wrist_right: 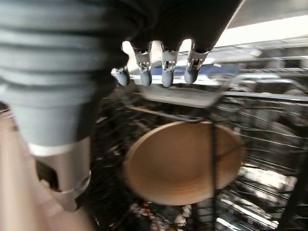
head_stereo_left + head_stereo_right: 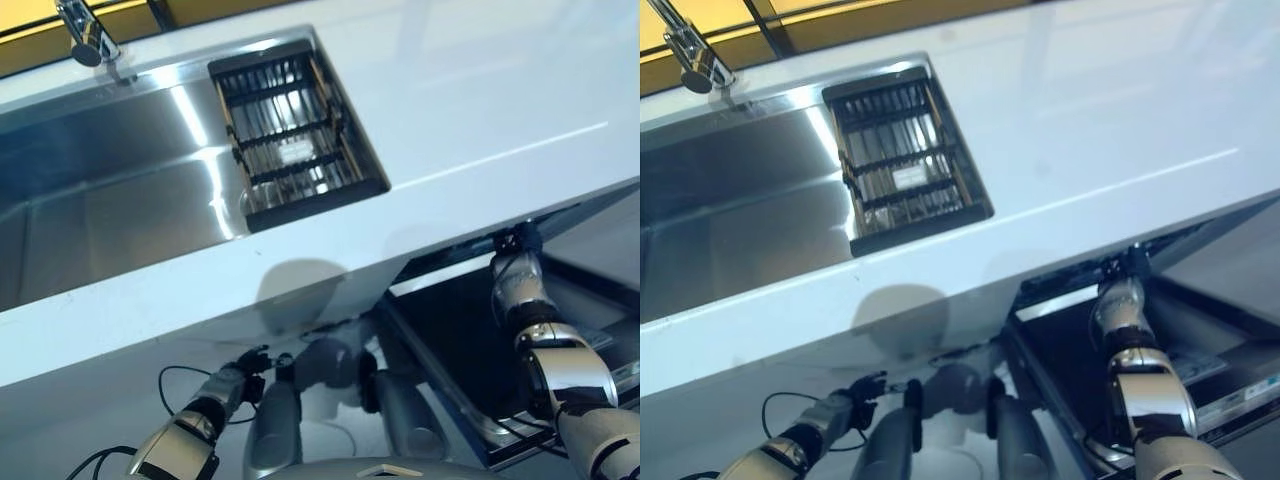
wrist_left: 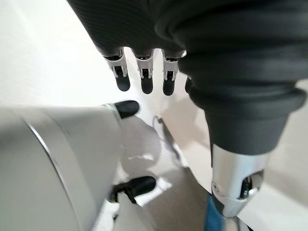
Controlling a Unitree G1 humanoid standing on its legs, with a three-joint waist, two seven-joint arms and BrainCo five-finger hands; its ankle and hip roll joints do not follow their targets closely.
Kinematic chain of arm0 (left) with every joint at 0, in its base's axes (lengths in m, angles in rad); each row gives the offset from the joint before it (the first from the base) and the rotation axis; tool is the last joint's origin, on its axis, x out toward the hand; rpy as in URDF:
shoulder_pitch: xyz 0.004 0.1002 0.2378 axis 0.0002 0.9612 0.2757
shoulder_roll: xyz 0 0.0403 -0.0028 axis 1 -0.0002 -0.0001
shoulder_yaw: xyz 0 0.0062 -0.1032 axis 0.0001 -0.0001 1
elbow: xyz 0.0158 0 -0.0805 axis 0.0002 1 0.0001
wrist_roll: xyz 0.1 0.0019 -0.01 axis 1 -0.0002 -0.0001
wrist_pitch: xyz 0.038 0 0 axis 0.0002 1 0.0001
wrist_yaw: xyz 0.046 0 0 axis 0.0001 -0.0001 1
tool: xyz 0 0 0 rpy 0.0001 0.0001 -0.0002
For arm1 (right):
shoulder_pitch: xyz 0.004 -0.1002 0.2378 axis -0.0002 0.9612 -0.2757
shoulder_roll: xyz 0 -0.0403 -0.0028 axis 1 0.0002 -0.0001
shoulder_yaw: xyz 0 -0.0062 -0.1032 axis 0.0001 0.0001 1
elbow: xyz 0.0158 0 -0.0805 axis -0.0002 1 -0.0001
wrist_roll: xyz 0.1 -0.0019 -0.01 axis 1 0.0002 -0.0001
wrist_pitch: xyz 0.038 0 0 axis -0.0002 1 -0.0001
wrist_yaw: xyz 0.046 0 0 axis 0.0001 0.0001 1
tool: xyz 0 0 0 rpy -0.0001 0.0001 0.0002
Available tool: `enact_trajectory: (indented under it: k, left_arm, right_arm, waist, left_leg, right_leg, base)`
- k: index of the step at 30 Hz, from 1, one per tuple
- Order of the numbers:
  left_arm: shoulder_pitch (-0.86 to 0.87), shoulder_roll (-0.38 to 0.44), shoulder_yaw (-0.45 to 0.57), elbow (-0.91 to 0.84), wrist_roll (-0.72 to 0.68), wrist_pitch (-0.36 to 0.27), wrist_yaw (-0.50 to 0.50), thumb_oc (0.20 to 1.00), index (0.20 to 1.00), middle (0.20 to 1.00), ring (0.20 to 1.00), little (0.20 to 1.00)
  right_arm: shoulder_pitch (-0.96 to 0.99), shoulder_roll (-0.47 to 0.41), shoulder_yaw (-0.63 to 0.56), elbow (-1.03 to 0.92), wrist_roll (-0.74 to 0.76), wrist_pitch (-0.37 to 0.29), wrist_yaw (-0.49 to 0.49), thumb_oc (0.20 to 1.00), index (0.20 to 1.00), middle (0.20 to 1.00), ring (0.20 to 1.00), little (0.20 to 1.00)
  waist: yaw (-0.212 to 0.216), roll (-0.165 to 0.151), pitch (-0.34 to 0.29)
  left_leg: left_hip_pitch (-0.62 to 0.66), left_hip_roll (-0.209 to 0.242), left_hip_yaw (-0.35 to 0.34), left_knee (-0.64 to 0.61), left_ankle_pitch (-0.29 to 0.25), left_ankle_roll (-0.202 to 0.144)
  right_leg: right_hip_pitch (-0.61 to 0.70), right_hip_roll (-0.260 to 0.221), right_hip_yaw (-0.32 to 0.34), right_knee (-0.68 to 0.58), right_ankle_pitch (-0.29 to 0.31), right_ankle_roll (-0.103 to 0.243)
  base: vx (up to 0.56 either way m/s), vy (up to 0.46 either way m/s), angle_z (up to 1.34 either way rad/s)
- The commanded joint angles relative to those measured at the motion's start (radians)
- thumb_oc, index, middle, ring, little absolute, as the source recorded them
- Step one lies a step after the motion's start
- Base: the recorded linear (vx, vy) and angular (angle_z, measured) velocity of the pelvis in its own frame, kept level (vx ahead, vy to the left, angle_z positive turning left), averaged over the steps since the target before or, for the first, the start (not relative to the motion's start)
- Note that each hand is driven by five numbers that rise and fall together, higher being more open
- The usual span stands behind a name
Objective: Pick up plates and place into dishwasher.
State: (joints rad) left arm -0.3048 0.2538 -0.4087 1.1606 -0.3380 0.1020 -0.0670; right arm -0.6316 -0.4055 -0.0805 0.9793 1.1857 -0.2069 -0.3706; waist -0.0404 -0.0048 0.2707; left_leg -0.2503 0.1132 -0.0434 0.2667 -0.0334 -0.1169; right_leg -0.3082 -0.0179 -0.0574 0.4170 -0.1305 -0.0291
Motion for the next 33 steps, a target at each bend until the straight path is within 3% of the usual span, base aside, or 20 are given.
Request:
enact_trajectory:
  k: [1,7,12,17,21,23,25,27,29,33]
  left_arm:
    - [0.068,0.009,0.024,0.02,0.018,-0.014,0.004,1.0,1.0,1.0,1.0,1.0]
    - [0.138,0.023,0.06,-0.003,0.052,-0.035,0.03,1.0,1.0,1.0,1.0,1.0]
    - [0.212,0.035,0.13,-0.071,0.077,-0.027,0.032,1.0,1.0,1.0,1.0,1.0]
    - [0.265,0.042,0.187,-0.097,0.091,-0.035,0.002,1.0,1.0,1.0,1.0,1.0]
    - [0.281,0.046,0.213,-0.091,0.09,-0.057,-0.022,1.0,1.0,1.0,1.0,1.0]
    - [0.324,0.045,0.227,-0.05,0.113,-0.16,-0.05,1.0,1.0,1.0,1.0,1.0]
    - [0.412,0.031,0.223,0.027,0.148,-0.361,-0.063,1.0,1.0,1.0,1.0,1.0]
    - [0.462,0.037,0.221,0.038,0.165,-0.453,-0.075,1.0,1.0,1.0,1.0,1.0]
    - [0.476,0.057,0.23,0.032,0.158,-0.476,-0.103,1.0,1.0,1.0,1.0,1.0]
    - [0.48,0.089,0.243,-0.019,0.15,-0.434,-0.155,1.0,1.0,1.0,1.0,1.0]
  right_arm:
    - [0.088,-0.047,-0.039,-0.027,-0.142,-0.015,-0.09,1.0,1.0,1.0,1.0,1.0]
    - [0.196,-0.103,-0.075,-0.091,-0.218,0.011,-0.065,1.0,1.0,1.0,1.0,1.0]
    - [0.376,-0.111,-0.084,-0.361,-0.372,0.018,-0.034,1.0,1.0,1.0,1.0,1.0]
    - [0.535,-0.106,-0.16,-0.554,-0.478,-0.03,0.078,1.0,1.0,1.0,1.0,1.0]
    - [0.62,-0.128,-0.248,-0.589,-0.61,-0.106,0.031,1.0,1.0,1.0,1.0,1.0]
    - [0.66,-0.134,-0.3,-0.569,-0.601,-0.14,-0.016,1.0,1.0,1.0,1.0,1.0]
    - [0.684,-0.122,-0.363,-0.472,-0.644,-0.202,-0.078,1.0,1.0,1.0,1.0,1.0]
    - [0.684,-0.112,-0.375,-0.43,-0.585,-0.226,-0.076,1.0,1.0,1.0,1.0,1.0]
    - [0.688,-0.105,-0.377,-0.417,-0.585,-0.214,-0.107,1.0,1.0,1.0,1.0,1.0]
    - [0.72,-0.096,-0.383,-0.39,-0.516,-0.184,-0.062,1.0,1.0,1.0,1.0,1.0]
  waist:
    - [-0.011,-0.009,-0.115]
    - [-0.018,-0.022,-0.165]
    - [-0.056,-0.029,-0.188]
    - [-0.112,-0.033,-0.197]
    - [-0.152,-0.031,-0.197]
    - [-0.157,-0.029,-0.192]
    - [-0.143,-0.031,-0.173]
    - [-0.13,-0.03,-0.148]
    - [-0.128,-0.027,-0.133]
    - [-0.139,-0.018,-0.131]
  left_leg:
    - [-0.008,-0.01,0.022,0.035,-0.035,0.082]
    - [0.078,-0.016,0.044,0.003,-0.058,0.091]
    - [0.153,-0.02,0.081,-0.041,-0.073,0.105]
    - [0.201,-0.024,0.127,-0.065,-0.088,0.118]
    - [0.216,-0.03,0.156,-0.067,-0.1,0.128]
    - [0.212,-0.035,0.156,-0.065,-0.107,0.13]
    - [0.201,-0.044,0.146,-0.056,-0.114,0.13]
    - [0.193,-0.046,0.141,-0.049,-0.112,0.129]
    - [0.195,-0.047,0.142,-0.047,-0.109,0.129]
    - [0.207,-0.059,0.153,-0.051,-0.11,0.136]
  right_leg:
    - [0.111,-0.042,0.114,-0.172,0.081,0.068]
    - [0.186,-0.054,0.13,-0.21,0.081,0.086]
    - [0.227,-0.06,0.145,-0.238,0.085,0.1]
    - [0.233,-0.066,0.168,-0.244,0.09,0.118]
    - [0.226,-0.066,0.189,-0.239,0.091,0.127]
    - [0.22,-0.068,0.19,-0.237,0.087,0.129]
    - [0.214,-0.074,0.182,-0.239,0.094,0.136]
    - [0.213,-0.077,0.177,-0.24,0.101,0.136]
    - [0.217,-0.077,0.174,-0.243,0.107,0.134]
    - [0.217,-0.081,0.175,-0.248,0.122,0.138]
  base:
    - [0.09,0.073,-0.14]
    - [0.07,0.057,-0.16]
    - [0.02,0.078,-0.09]
    - [-0.02,0.067,-0.16]
    - [-0.05,0.062,-0.27]
    - [-0.11,0.06,-0.16]
    - [-0.18,0.05,-0.13]
    - [-0.15,0.063,-0.05]
    - [-0.08,0.089,0.0]
    - [-0.03,0.098,0.0]
